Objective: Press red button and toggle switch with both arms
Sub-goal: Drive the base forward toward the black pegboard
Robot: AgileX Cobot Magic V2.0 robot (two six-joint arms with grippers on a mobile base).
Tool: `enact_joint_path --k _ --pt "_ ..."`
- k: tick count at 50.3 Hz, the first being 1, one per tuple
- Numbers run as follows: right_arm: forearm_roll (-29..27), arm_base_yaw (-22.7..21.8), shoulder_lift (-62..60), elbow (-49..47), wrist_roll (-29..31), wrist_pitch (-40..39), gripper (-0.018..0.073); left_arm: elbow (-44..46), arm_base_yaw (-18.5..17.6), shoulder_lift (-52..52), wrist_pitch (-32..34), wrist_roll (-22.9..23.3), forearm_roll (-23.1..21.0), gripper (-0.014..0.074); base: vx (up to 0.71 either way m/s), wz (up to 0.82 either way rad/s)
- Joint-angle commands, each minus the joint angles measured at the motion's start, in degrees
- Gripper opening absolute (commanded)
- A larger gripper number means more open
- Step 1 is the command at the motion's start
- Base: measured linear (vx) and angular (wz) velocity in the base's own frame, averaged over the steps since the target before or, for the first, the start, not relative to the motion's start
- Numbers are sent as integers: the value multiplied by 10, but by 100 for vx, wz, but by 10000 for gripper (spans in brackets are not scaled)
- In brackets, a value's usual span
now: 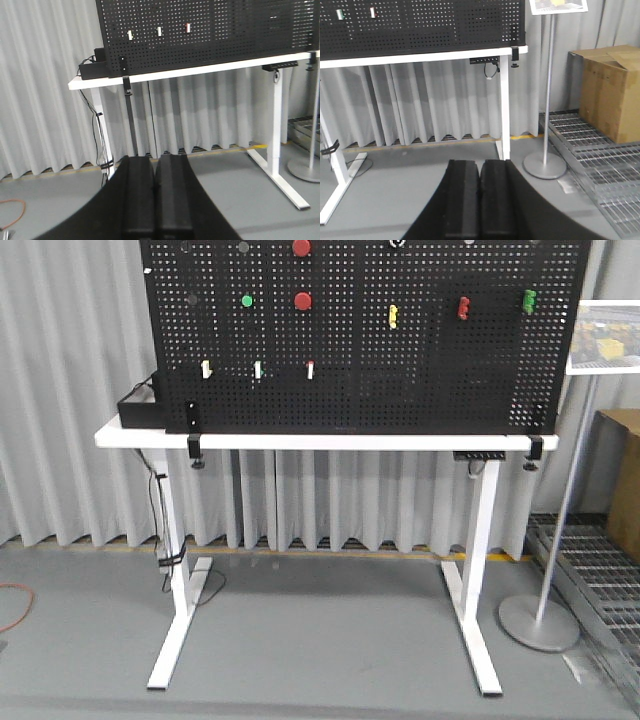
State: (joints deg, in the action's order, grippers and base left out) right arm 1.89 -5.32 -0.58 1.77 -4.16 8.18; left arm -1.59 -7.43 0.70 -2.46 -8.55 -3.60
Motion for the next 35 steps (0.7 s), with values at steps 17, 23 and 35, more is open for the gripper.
enact_joint_path --k 17,23,35 --pt "7 -4 -9 6 1 -44 -3 -19 0 9 48 2 -1 1 49 -2" --pt "7 -4 -9 6 1 -44 -3 -19 0 9 48 2 -1 1 49 -5" --pt "7 -4 -9 6 1 -44 -3 -19 0 9 48 2 -1 1 49 -4"
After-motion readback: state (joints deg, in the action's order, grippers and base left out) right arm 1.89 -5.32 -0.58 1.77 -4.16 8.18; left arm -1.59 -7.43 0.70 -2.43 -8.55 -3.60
